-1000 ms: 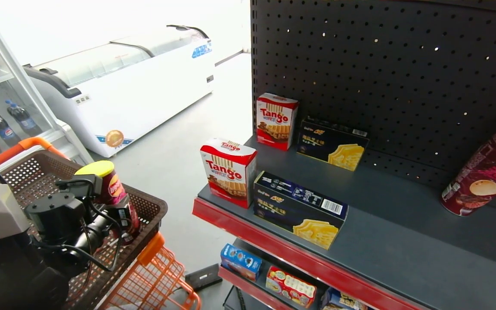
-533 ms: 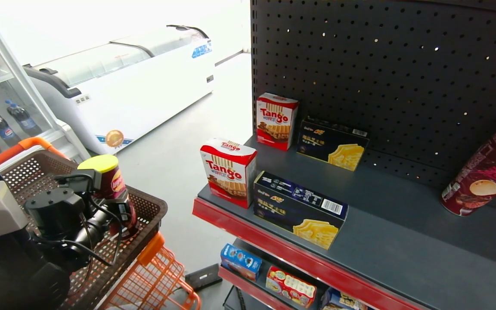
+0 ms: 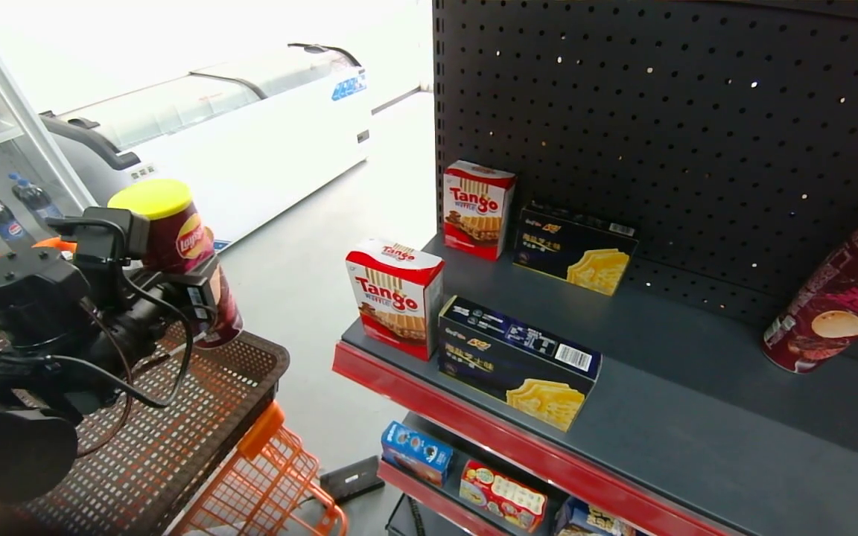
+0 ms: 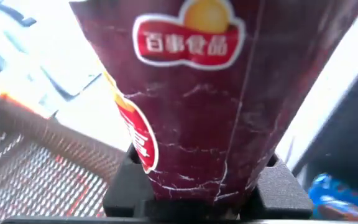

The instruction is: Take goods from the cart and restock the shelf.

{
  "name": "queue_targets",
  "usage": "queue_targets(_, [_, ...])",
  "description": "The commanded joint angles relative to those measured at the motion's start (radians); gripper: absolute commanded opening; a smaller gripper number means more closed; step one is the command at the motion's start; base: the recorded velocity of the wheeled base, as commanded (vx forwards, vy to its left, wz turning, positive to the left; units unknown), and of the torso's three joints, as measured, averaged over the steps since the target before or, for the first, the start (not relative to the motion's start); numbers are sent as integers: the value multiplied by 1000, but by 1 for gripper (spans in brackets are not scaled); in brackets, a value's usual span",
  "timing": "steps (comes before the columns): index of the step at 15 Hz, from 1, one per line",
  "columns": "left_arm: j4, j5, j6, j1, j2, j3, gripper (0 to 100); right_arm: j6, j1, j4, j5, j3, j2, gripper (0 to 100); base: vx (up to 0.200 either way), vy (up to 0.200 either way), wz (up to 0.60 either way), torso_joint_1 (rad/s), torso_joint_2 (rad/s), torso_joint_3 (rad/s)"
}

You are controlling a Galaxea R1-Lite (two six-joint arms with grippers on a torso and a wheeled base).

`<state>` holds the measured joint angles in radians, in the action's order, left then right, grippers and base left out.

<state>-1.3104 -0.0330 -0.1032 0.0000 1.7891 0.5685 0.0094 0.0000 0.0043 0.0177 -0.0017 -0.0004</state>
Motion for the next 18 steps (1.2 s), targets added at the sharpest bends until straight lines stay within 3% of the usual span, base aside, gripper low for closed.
queue_targets(1, [37, 24, 2, -48, -108, 2, 0, 0, 0, 0, 1, 0, 0, 100, 0, 0, 0, 0, 0, 0])
queue_targets(2, [48, 100, 7, -92, -143, -6, 0, 0, 0, 0, 1, 0, 0, 100, 0, 0, 0, 0, 0, 0])
queue_targets(4, [88, 281, 8, -123, -180, -1, 0, 0, 0, 0, 1, 0, 0, 100, 0, 0, 0, 0, 0, 0])
queue_targets(8, [277, 427, 14, -169, -313, -33, 0, 0, 0, 0, 1, 0, 0, 100, 0, 0, 0, 0, 0, 0])
queue_targets(11, [401, 553, 14, -167, -372, -12, 0, 0, 0, 0, 1, 0, 0, 100, 0, 0, 0, 0, 0, 0])
queue_targets(13, [407, 564, 13, -183, -373, -9, 0, 0, 0, 0, 1, 0, 0, 100, 0, 0, 0, 0, 0, 0])
queue_targets(15, [412, 561, 17, -264, -375, -6, 0, 0, 0, 0, 1, 0, 0, 100, 0, 0, 0, 0, 0, 0])
queue_targets(17, [399, 562, 60, -327, -370, -7, 0, 0, 0, 0, 1, 2, 0, 100, 0, 0, 0, 0, 0, 0])
queue_targets(18, [396, 564, 62, -336, -369, -2, 0, 0, 0, 0, 1, 0, 0, 100, 0, 0, 0, 0, 0, 0])
